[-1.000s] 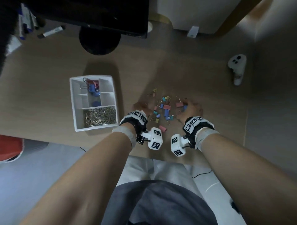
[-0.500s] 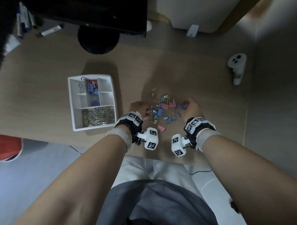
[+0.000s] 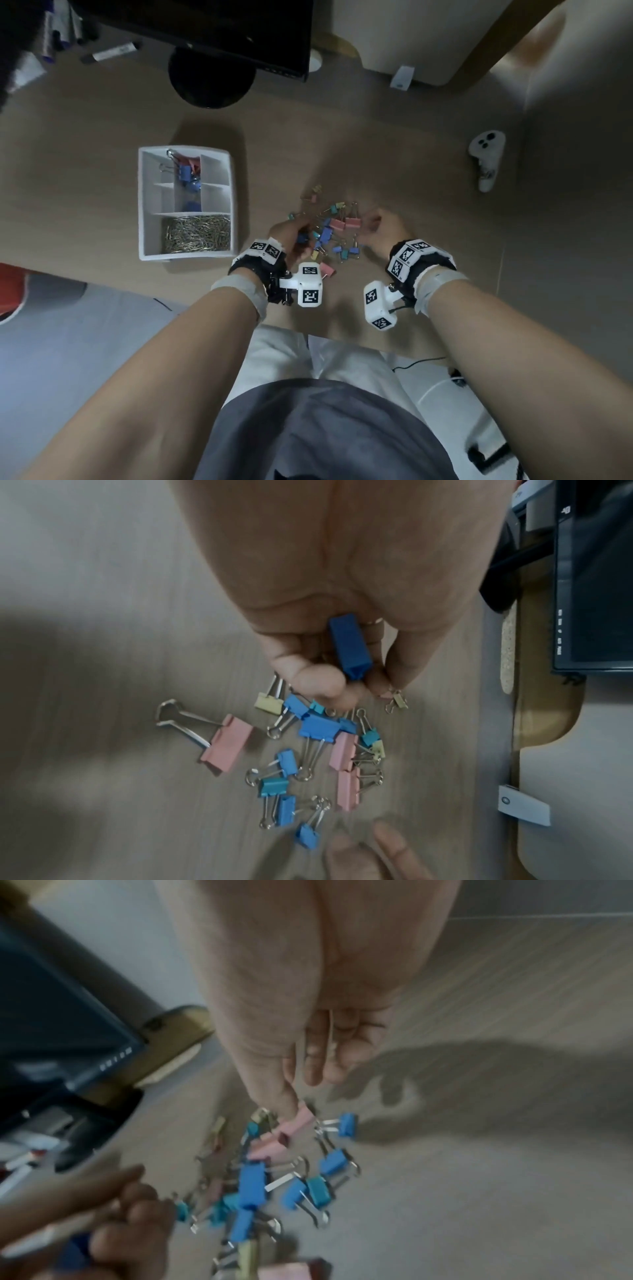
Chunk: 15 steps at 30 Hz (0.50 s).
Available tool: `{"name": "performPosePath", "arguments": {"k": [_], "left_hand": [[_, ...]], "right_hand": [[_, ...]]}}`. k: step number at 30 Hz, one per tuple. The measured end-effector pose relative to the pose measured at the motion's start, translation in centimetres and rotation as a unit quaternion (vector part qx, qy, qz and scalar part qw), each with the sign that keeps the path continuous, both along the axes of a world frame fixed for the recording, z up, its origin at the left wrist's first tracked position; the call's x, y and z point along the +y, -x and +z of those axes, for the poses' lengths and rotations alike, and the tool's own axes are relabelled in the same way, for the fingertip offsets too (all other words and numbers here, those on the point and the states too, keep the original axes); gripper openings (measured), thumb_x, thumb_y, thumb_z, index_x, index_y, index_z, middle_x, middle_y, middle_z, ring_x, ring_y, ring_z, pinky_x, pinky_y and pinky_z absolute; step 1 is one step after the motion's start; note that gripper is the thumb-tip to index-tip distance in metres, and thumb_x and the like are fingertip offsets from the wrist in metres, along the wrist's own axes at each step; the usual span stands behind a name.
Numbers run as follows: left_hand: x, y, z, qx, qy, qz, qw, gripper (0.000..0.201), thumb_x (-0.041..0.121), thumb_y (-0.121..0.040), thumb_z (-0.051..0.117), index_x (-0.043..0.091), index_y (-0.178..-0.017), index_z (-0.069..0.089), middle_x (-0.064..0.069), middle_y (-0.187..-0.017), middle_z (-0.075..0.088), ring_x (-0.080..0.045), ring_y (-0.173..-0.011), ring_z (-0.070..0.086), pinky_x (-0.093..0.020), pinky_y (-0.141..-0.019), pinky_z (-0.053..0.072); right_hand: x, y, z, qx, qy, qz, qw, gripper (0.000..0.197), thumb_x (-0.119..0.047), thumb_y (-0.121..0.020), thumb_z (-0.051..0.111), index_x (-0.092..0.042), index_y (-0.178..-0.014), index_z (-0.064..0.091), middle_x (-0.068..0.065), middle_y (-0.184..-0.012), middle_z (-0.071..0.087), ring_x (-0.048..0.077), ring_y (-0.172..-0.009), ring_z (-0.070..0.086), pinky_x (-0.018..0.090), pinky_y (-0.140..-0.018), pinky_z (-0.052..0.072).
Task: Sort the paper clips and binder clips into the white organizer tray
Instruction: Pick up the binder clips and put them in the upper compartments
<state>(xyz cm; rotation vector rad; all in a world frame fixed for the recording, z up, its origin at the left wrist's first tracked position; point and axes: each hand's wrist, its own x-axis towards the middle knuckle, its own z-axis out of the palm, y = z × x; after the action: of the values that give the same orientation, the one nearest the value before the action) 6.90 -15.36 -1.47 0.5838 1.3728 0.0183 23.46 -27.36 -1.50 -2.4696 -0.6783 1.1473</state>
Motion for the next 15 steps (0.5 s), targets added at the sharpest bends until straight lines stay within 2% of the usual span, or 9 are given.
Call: {"name": "performPosePath", "arguments": {"k": [2, 4, 6, 8, 9, 11, 13, 15], "left_hand": [[0.0, 0.6, -0.1, 0.011, -0.011, -0.009, 1.000, 0.022, 0.027, -0.084, 0.070, 0.010, -0.073, 0.062, -0.003, -0.058, 0.058, -0.015, -0.045, 0.048, -0.018, -0.037, 0.039], [0.4, 1.0, -0.1, 0.033, -0.020, -0.014, 0.999, 0.022, 0.026, -0.083, 0.071, 0.010, -0.071, 0.062, -0.003, -0.061, 0.059, -0.015, -0.048, 0.051, -0.020, -0.039, 0.042], [1.2, 1.2, -0.4, 0.056, -0.017, -0.028, 0.998, 0.022, 0.024, -0.087, 0.067, 0.009, -0.072, 0.060, -0.006, -0.064, 0.058, -0.016, -0.048, 0.054, -0.021, -0.039, 0.044], [2.1, 1.3, 0.0, 0.074, 0.017, -0.052, 0.996, 0.027, 0.024, -0.091, 0.062, 0.006, -0.072, 0.056, -0.009, -0.065, 0.055, -0.015, -0.038, 0.054, -0.022, -0.037, 0.045], [2.5, 1.4, 0.1, 0.078, 0.026, -0.060, 0.995, 0.028, 0.025, -0.093, 0.060, 0.005, -0.073, 0.055, -0.009, -0.064, 0.054, -0.015, -0.034, 0.053, -0.022, -0.037, 0.046], [3.0, 1.5, 0.3, 0.075, 0.020, -0.067, 0.995, 0.026, 0.025, -0.094, 0.059, 0.007, -0.076, 0.057, -0.008, -0.065, 0.056, -0.013, -0.037, 0.056, -0.024, -0.042, 0.050], [3.3, 1.7, 0.4, 0.062, 0.016, -0.076, 0.995, 0.024, 0.023, -0.094, 0.058, 0.010, -0.073, 0.057, -0.005, -0.066, 0.056, -0.012, -0.047, 0.056, -0.023, -0.048, 0.052], [3.5, 1.9, 0.4, 0.041, 0.029, -0.085, 0.995, 0.027, 0.022, -0.094, 0.056, 0.013, -0.069, 0.053, -0.003, -0.065, 0.052, -0.013, -0.054, 0.050, -0.022, -0.050, 0.049]], "right_hand": [[-0.5, 1.2, -1.1, -0.013, 0.030, 0.059, 0.998, 0.052, -0.041, -0.059, 0.090, -0.036, -0.102, 0.061, -0.003, -0.110, 0.064, 0.022, -0.099, 0.063, 0.036, -0.087, 0.054], [-0.4, 2.5, -1.9, -0.045, 0.031, 0.078, 0.995, 0.061, -0.056, -0.059, 0.085, -0.033, -0.109, 0.059, 0.001, -0.117, 0.061, 0.024, -0.109, 0.058, 0.036, -0.091, 0.051], [0.2, 3.6, -2.2, -0.097, 0.021, 0.012, 0.995, 0.073, -0.071, -0.064, 0.070, -0.021, -0.114, 0.055, 0.006, -0.118, 0.059, 0.028, -0.111, 0.057, 0.041, -0.092, 0.050], [1.2, 4.0, -2.4, -0.145, 0.017, -0.034, 0.989, 0.086, -0.082, -0.066, 0.057, -0.013, -0.117, 0.051, 0.010, -0.116, 0.058, 0.032, -0.109, 0.056, 0.045, -0.090, 0.051], [1.7, 4.0, -2.5, -0.155, 0.020, -0.032, 0.987, 0.088, -0.083, -0.068, 0.056, -0.013, -0.121, 0.049, 0.012, -0.119, 0.057, 0.034, -0.112, 0.055, 0.045, -0.092, 0.049], [2.7, 3.9, -2.9, -0.150, 0.037, -0.007, 0.988, 0.084, -0.078, -0.074, 0.059, -0.017, -0.130, 0.046, 0.017, -0.128, 0.052, 0.039, -0.121, 0.049, 0.046, -0.099, 0.045], [3.4, 4.0, -3.0, -0.139, 0.044, 0.005, 0.989, 0.074, -0.073, -0.074, 0.059, -0.024, -0.128, 0.050, 0.017, -0.129, 0.050, 0.039, -0.122, 0.046, 0.046, -0.100, 0.043], [4.0, 4.5, -2.9, -0.124, 0.042, -0.003, 0.991, 0.065, -0.071, -0.069, 0.055, -0.032, -0.121, 0.055, 0.014, -0.124, 0.051, 0.037, -0.119, 0.048, 0.046, -0.097, 0.046]]}}
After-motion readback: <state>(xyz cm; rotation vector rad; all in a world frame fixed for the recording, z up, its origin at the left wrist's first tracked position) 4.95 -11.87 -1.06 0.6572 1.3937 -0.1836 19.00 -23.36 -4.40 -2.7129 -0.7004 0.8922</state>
